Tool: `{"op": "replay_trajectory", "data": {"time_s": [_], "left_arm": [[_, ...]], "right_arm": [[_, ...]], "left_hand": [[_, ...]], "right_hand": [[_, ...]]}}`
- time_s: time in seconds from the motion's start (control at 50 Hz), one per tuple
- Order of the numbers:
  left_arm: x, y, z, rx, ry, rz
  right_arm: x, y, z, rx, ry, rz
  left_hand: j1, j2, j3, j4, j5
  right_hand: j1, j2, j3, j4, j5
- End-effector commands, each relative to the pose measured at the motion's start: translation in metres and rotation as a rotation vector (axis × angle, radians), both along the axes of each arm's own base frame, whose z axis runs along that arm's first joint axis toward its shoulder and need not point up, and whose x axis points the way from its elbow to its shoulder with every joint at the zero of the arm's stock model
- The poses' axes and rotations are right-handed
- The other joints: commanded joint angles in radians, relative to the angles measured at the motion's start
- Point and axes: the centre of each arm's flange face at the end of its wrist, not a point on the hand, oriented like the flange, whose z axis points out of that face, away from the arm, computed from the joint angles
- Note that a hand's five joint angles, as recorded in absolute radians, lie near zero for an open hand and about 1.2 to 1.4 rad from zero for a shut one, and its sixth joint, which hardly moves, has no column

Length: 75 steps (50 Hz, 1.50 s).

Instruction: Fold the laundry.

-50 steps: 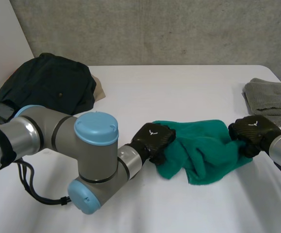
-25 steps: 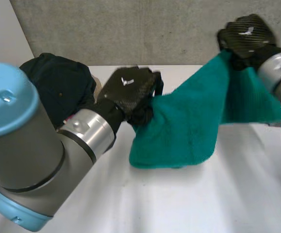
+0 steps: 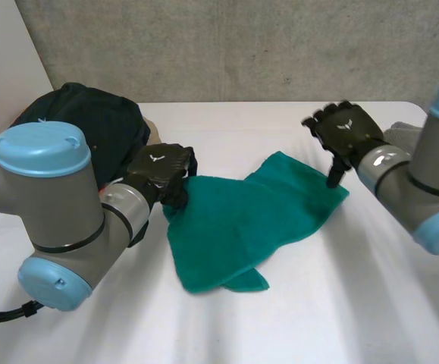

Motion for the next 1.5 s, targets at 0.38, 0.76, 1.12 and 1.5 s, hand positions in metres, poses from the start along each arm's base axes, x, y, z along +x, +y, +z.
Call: {"op": "replay_trajectory", "data": {"time_s": [0.38, 0.76, 1.12, 1.5], "left_arm": [[0.003, -0.002, 0.047, -0.057, 0.109, 0.015], [0.004, -0.004, 0.042, -0.043, 0.099, 0.021], [0.009, -0.012, 0.04, -0.039, 0.098, 0.042], [0.036, 0.013, 0.125, -0.157, 0.053, 0.023]], "right_arm": [[-0.01, -0.015, -0.092, 0.133, 0.13, 0.206], [-0.005, -0.039, -0.102, 0.047, 0.114, 0.188], [0.0, -0.053, -0.096, 0.011, 0.102, 0.165], [-0.049, 0.046, 0.084, 0.105, 0.089, 0.065]], "left_hand": [[0.29, 0.2, 0.208, 0.199, 0.237], [0.29, 0.2, 0.208, 0.199, 0.237], [0.29, 0.2, 0.208, 0.199, 0.237], [0.29, 0.2, 0.208, 0.199, 0.237]], "right_hand": [[0.175, 0.185, 0.185, 0.182, 0.178], [0.466, 0.476, 0.475, 0.473, 0.469], [1.172, 1.182, 1.182, 1.18, 1.175], [1.172, 1.182, 1.182, 1.18, 1.175]]}}
